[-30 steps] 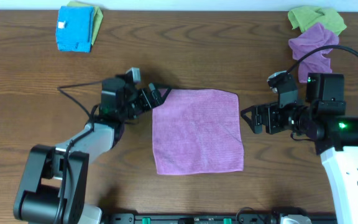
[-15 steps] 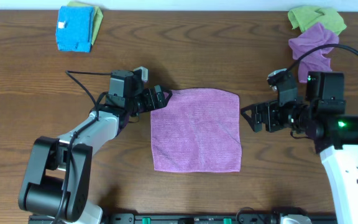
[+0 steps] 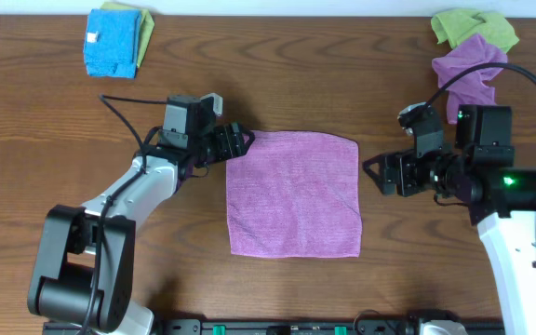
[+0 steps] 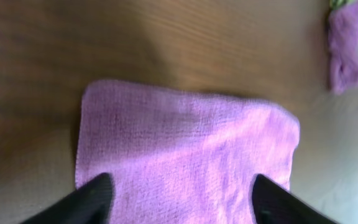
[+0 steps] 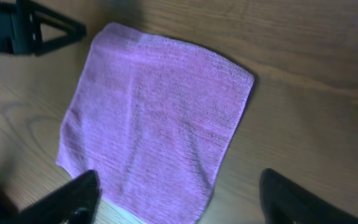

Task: Fold the cloth

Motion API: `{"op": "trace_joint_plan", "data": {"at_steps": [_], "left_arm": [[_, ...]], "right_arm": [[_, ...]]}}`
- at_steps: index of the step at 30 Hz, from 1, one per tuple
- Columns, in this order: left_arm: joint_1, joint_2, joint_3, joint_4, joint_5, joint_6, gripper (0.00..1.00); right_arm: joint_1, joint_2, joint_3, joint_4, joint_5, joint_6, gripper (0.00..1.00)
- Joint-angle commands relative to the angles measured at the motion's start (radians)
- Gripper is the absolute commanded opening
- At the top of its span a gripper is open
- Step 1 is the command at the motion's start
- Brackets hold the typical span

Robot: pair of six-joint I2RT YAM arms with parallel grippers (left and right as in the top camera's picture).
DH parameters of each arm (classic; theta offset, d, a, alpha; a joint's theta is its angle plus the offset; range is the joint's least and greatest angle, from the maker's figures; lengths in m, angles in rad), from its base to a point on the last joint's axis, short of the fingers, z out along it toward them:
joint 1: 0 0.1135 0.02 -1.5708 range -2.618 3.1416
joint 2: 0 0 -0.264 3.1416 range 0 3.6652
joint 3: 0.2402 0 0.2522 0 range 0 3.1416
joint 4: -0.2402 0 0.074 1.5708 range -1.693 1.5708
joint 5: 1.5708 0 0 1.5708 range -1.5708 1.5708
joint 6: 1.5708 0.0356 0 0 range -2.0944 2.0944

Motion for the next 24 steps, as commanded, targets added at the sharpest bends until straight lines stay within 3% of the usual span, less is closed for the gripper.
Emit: {"op": "trace_joint_plan", "data": {"at_steps": [1, 3, 4, 11, 15, 24], "left_arm": [[0.000, -0.018, 0.018, -0.087, 0.037, 0.043, 0.48], [0.000, -0.028, 0.018, -0.156, 0.037, 0.054, 0.20], [0.000, -0.032, 0.018, -0.188, 0.038, 0.054, 0.06], [-0.019, -0.040, 0.018, -0.372, 0.005, 0.076, 0.05], [-0.108, -0.057, 0.018, -0.440, -0.060, 0.095, 0.06], [-0.295, -0.129, 0.018, -0.647, -0.462, 0.030, 0.06]], "right_arm": [[-0.005, 0.010, 0.018, 0.001, 0.044, -0.003, 0.19], [-0.005, 0.018, 0.018, 0.001, 0.050, -0.001, 0.01], [-0.005, 0.026, 0.017, 0.001, 0.050, -0.001, 0.01], [0.013, 0.120, -0.014, 0.046, 0.050, 0.014, 0.01], [0.050, 0.233, -0.019, 0.120, 0.080, 0.035, 0.01], [0.085, 0.462, -0.019, 0.322, 0.135, 0.085, 0.01]]}}
